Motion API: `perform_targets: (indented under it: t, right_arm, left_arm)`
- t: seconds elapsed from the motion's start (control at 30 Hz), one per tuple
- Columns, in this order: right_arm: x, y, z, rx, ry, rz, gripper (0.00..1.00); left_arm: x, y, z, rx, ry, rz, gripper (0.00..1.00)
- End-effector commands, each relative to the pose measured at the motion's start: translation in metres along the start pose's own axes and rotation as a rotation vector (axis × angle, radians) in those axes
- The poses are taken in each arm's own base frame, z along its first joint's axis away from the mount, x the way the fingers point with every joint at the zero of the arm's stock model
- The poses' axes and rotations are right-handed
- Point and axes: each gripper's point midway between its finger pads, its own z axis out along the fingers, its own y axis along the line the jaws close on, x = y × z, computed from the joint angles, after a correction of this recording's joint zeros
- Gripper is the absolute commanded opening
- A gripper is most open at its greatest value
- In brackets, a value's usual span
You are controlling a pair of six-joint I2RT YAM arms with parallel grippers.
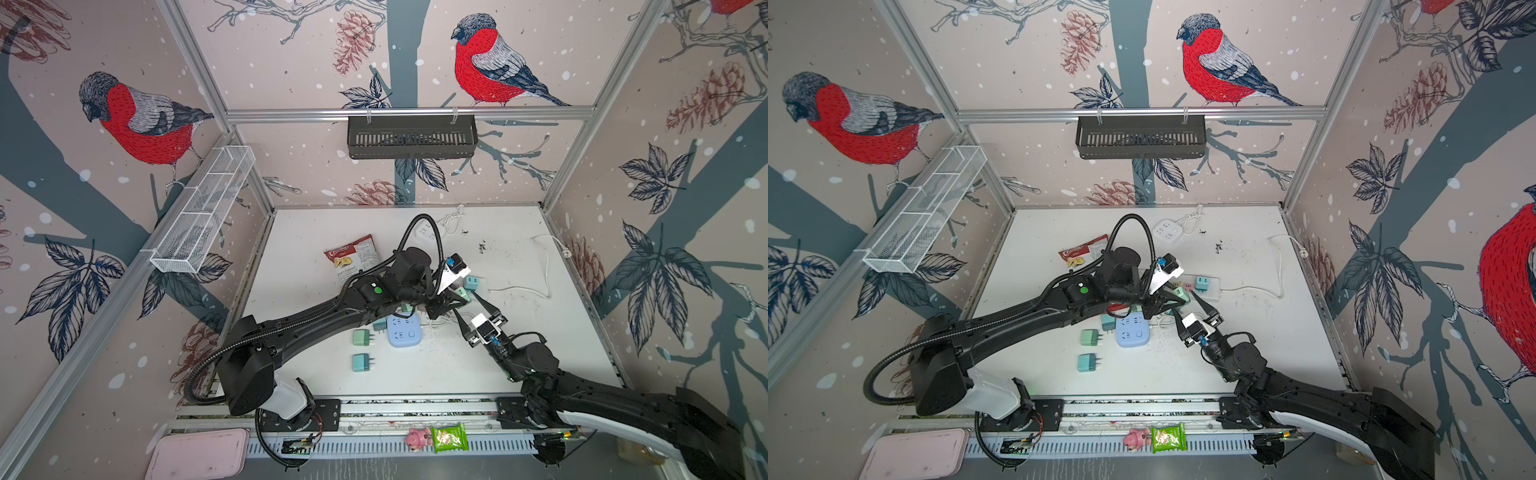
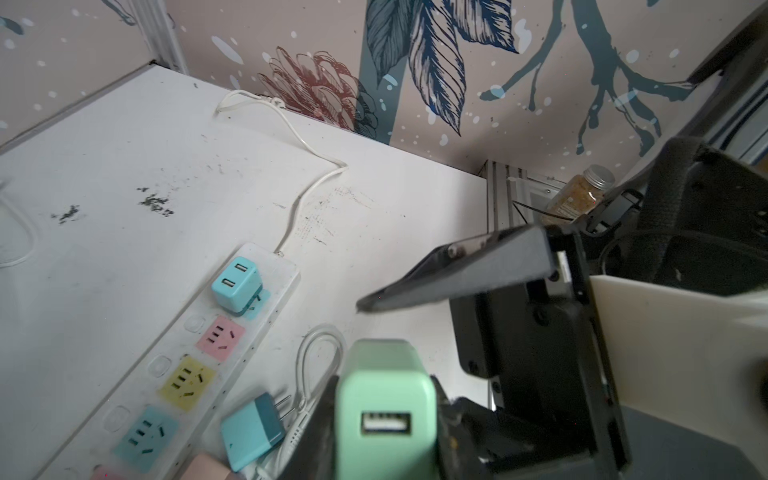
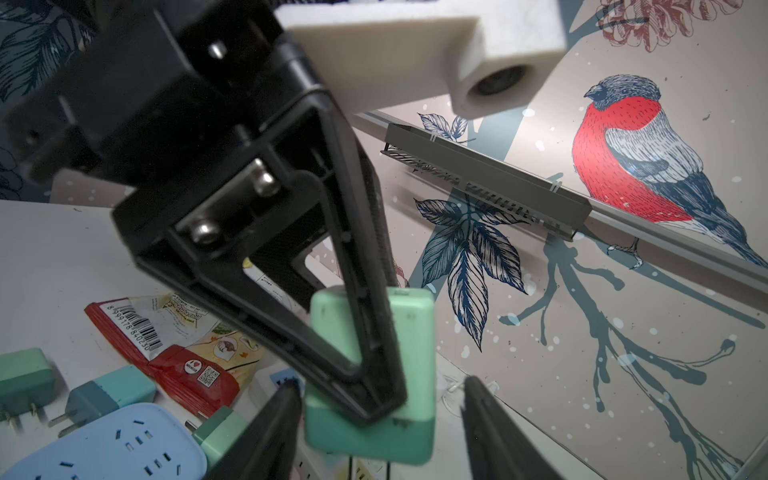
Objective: Insert the plug
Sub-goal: 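Grasp the green charger with the left gripper while the right gripper opens and withdraws, then carry the green charger with the left gripper over the socket beside the teal plug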
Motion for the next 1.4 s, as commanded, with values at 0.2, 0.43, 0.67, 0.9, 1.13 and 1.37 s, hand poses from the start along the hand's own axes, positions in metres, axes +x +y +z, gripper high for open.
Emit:
perform_targets:
  t: [0.2,0.43,0.67,0.9,1.13,1.37]
  right_arm:
    - [-0.005,-0.018,-0.006,0.051,-0.04,0.101,1.0]
    - [0.017,-0.047,-0.008,0.133,-0.007,0.253,1.0]
    - [0.054,-0.099,-0.021,0.371,0.057,0.387,1.0]
    - [0.093,-0.135,-0.043,0.592,0.131,0.524,1.0]
    - [0.11,-0.156,-0.062,0.739,0.146,0.625,1.0]
    - [0.124,-0.165,-0.078,0.793,0.126,0.719,1.0]
  left_arm:
    - [-0.017,0.036,-0.036,-0.288,-0.133,0.156,0.0]
    - [-0.001,0.062,-0.063,-0.52,-0.193,0.306,0.0]
    - [0.027,0.065,-0.041,-0.481,-0.061,0.461,0.0]
    - [0.03,0.083,-0.015,-0.481,0.002,0.527,0.0]
    - [0.029,0.107,0.034,-0.261,0.112,0.442,0.0]
    - [0.049,0.127,0.073,-0.164,0.276,0.409,0.0]
